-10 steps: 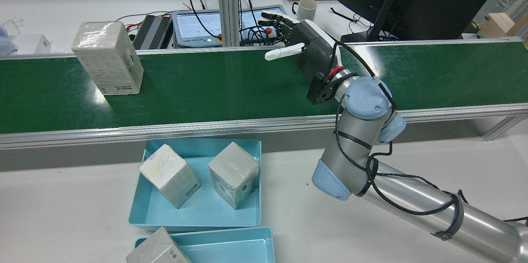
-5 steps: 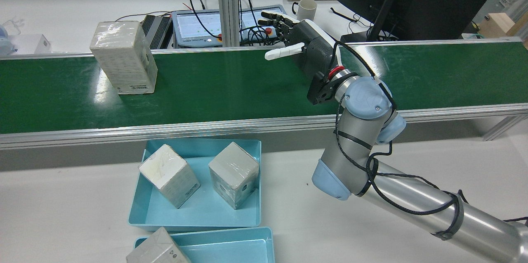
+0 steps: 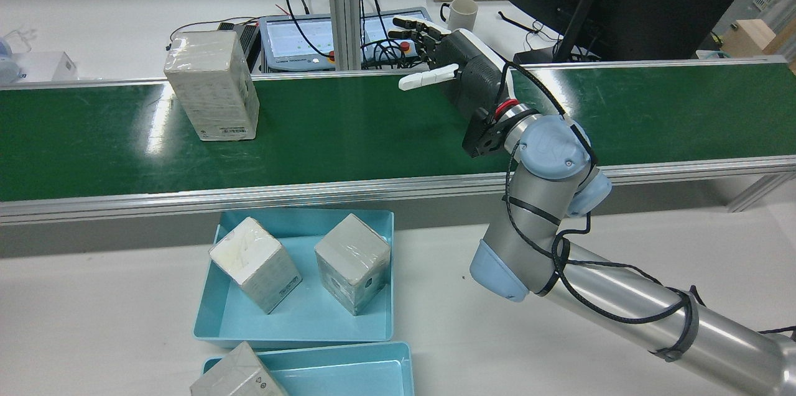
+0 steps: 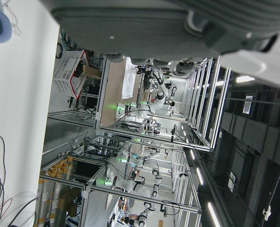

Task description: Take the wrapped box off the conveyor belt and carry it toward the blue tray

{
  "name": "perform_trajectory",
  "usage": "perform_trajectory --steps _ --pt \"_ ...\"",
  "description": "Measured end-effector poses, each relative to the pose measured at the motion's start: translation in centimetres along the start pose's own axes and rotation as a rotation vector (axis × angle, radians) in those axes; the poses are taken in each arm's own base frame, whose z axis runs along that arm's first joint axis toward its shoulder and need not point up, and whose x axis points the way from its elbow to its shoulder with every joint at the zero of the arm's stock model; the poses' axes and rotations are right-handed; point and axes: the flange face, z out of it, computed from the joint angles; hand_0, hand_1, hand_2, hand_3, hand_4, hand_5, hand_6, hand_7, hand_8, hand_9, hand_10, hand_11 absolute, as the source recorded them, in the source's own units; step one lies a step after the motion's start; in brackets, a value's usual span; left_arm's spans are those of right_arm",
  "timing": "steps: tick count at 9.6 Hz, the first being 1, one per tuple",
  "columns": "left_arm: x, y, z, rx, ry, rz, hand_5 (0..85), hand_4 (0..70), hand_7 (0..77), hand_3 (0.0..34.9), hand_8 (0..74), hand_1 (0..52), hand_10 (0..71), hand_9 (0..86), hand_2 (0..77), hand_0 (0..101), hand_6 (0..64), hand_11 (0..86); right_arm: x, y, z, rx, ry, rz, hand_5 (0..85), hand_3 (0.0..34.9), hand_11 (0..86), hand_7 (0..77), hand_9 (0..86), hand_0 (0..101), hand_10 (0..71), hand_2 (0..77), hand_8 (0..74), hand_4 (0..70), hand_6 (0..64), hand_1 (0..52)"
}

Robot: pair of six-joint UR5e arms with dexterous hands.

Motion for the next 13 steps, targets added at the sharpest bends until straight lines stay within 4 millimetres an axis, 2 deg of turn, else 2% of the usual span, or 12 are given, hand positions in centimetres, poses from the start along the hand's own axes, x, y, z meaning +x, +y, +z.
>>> perform_trajectory --steps 13 --pt "0.0 0.0 0.0 0.0 0.0 0.0 1.1 0.0 0.5 0.0 1.1 0.0 0.5 0.5 0.5 0 0.5 0.5 0.03 0.12 0.1 -0.001 -0.002 0.001 18.5 0.1 1.1 25.1 4.4 48 0.0 6.0 3.3 14.7 9.3 13.1"
